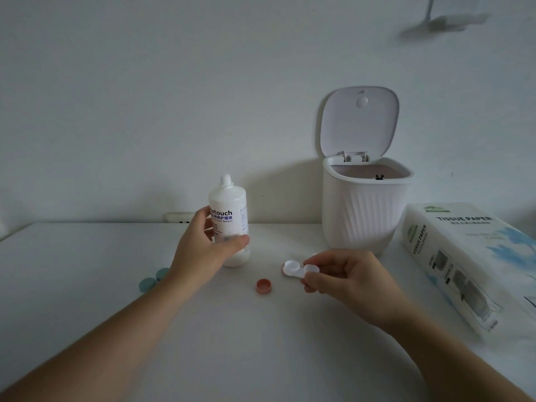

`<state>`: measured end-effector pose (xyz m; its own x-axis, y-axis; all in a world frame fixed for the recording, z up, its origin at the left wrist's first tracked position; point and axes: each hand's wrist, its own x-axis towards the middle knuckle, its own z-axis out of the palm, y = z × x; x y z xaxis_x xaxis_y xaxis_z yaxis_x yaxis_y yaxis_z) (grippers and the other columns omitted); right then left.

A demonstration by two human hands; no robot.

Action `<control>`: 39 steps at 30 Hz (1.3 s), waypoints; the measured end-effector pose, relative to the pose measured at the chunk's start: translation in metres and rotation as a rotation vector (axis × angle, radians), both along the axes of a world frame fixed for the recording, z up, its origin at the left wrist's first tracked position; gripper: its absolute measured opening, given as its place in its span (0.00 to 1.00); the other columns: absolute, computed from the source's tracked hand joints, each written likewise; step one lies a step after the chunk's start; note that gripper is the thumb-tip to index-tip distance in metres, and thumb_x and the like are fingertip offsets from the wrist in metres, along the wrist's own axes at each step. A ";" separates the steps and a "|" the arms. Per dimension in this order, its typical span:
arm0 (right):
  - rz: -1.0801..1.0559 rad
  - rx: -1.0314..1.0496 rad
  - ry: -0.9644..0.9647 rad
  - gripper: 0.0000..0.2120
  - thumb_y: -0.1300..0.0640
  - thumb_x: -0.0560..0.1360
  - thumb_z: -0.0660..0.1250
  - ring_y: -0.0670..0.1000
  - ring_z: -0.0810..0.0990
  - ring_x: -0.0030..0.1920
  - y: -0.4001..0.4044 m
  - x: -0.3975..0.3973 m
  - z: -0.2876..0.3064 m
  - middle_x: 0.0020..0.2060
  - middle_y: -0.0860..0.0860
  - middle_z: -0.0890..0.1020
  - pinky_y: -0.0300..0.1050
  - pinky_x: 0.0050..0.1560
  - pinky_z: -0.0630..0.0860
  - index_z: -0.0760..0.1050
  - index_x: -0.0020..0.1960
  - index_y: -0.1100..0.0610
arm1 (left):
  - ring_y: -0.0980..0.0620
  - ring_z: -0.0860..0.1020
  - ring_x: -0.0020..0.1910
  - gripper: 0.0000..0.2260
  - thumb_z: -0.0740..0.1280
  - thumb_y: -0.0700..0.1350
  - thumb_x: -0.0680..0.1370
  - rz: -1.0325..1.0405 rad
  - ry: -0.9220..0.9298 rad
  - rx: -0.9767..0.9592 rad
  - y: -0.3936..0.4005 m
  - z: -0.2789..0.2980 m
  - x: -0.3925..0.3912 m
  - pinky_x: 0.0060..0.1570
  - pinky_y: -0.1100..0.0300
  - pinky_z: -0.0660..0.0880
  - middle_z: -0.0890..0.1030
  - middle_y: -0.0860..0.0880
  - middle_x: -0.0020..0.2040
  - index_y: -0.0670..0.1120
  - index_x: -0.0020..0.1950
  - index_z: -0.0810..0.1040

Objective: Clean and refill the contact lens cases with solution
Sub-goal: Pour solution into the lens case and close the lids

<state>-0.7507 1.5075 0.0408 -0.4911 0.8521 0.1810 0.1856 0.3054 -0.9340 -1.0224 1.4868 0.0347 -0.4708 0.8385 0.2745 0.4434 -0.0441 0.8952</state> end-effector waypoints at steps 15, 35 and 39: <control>-0.031 -0.006 -0.055 0.07 0.50 0.70 0.76 0.52 0.87 0.46 0.000 -0.002 0.000 0.41 0.49 0.88 0.60 0.57 0.79 0.85 0.48 0.44 | 0.66 0.81 0.50 0.26 0.83 0.47 0.64 -0.062 0.109 0.118 -0.005 -0.001 -0.001 0.46 0.70 0.75 0.83 0.65 0.52 0.60 0.57 0.78; 0.004 0.030 0.085 0.13 0.46 0.66 0.76 0.53 0.88 0.46 -0.003 0.002 0.002 0.42 0.53 0.88 0.47 0.52 0.82 0.86 0.49 0.50 | 0.59 0.80 0.58 0.24 0.77 0.64 0.58 -0.306 0.143 0.204 -0.020 0.008 0.005 0.58 0.60 0.76 0.80 0.53 0.60 0.75 0.51 0.74; -0.005 0.021 0.075 0.11 0.48 0.69 0.78 0.55 0.87 0.46 -0.003 0.001 0.001 0.42 0.54 0.88 0.48 0.51 0.81 0.86 0.49 0.51 | 0.55 0.81 0.59 0.20 0.75 0.63 0.63 -0.352 0.049 0.200 -0.020 0.009 0.007 0.58 0.52 0.79 0.81 0.53 0.61 0.74 0.53 0.75</control>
<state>-0.7498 1.5049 0.0422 -0.4715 0.8499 0.2352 0.1167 0.3245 -0.9387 -1.0152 1.4665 0.0438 -0.1470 0.8741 0.4631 0.4121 -0.3715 0.8320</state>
